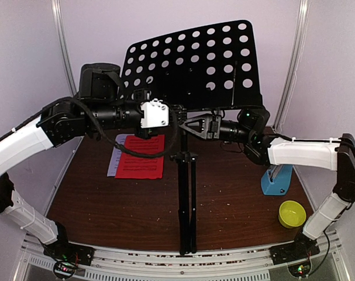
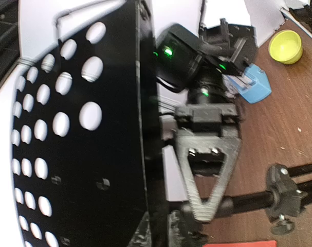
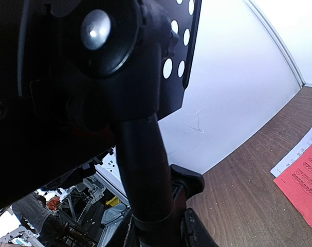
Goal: Set up the instrument practice props
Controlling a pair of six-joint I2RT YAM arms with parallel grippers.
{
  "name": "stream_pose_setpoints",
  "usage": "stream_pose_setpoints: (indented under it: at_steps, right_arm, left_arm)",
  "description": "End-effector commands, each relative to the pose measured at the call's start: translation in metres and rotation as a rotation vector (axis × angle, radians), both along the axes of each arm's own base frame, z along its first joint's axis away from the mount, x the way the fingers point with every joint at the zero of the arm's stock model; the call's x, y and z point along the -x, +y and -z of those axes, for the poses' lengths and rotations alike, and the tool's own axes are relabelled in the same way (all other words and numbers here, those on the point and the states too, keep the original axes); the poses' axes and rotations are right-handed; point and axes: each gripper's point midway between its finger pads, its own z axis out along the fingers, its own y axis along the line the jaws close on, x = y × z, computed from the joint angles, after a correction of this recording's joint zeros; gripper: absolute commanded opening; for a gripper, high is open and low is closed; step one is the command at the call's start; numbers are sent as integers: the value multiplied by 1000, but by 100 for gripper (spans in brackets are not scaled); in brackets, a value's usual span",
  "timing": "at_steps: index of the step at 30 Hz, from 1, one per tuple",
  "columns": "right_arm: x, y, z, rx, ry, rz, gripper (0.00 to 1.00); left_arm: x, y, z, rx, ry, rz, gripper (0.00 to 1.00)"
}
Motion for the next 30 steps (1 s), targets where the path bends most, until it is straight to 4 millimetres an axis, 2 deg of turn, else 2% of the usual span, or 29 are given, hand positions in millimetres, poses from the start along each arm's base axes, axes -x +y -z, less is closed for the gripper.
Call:
stream_pose_setpoints:
  at_steps: [1, 3, 4, 10, 17, 19, 23, 26, 30]
  right_arm:
    - [2, -18, -39, -88, -73, 37, 0]
    - [-4, -28, -53, -104, -114, 87, 0]
    - [-6, -33, -63, -117, -140, 111, 0]
    - [-5, -57, -124, -214, -282, 187, 0]
    - [-12, -85, -168, -311, -391, 327, 0]
    - [-11, -92, -178, -348, -417, 361, 0]
    - [-9, -107, -197, -434, -468, 429, 0]
    - [-12, -118, -205, -489, -484, 496, 0]
    - [-15, -123, -211, -522, -500, 557, 0]
  left_arm:
    - [12, 19, -106, 279, -270, -5, 25]
    - [8, 22, -108, 296, -256, -35, 42]
    - [6, 25, -110, 309, -246, -55, 47]
    - [-1, 40, -116, 400, -184, -137, 54]
    - [-5, 57, -102, 496, -67, -200, 60]
    - [-7, 59, -91, 506, -10, -221, 60]
    - [-19, 65, -55, 534, 148, -307, 60]
    - [-22, 62, -25, 545, 255, -328, 60]
    - [-27, 52, 15, 553, 368, -354, 60]
